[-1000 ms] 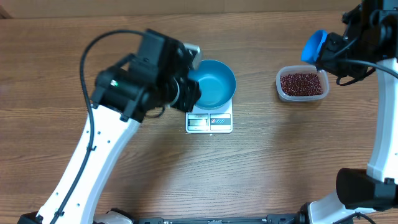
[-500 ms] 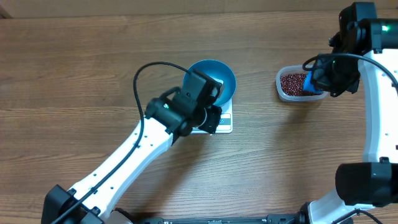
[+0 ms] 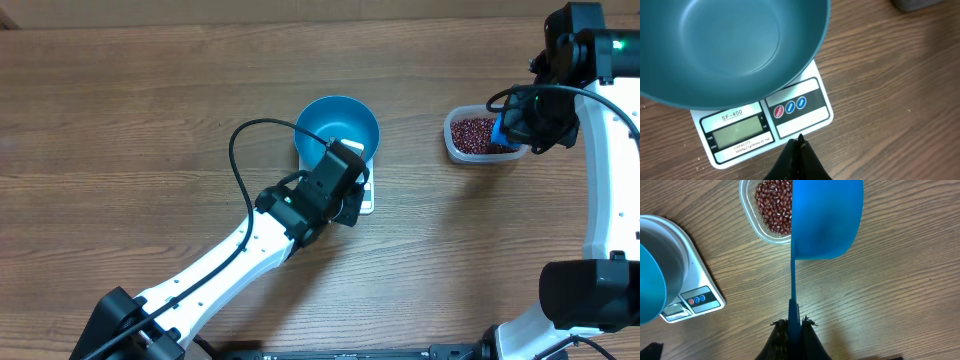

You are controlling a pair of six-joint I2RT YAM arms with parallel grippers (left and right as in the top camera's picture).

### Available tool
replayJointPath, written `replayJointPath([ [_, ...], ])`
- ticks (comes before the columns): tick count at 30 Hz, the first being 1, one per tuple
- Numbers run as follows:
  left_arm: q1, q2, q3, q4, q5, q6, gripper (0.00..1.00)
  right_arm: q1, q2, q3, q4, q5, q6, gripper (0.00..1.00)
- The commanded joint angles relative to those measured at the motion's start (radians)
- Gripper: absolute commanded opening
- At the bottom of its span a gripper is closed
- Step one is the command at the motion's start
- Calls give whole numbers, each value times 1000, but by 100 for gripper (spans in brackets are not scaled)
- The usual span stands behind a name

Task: Scoop item into bowl and weigh 150g on scale
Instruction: 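Lower the left gripper to the scale's front buttons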

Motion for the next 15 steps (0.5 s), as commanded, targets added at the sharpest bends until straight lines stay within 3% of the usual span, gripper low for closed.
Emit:
replayJointPath([
  [1,-32,3,-57,27,-61,-48,4,-5,-8,-1,5,10,-1,4],
  [6,-60,3,-119,112,-185,-40,4,-5,-8,-1,12,10,-1,4],
  [15,-60,35,-171,217,-175,-37,4,-5,-8,-1,31,11,-1,4],
])
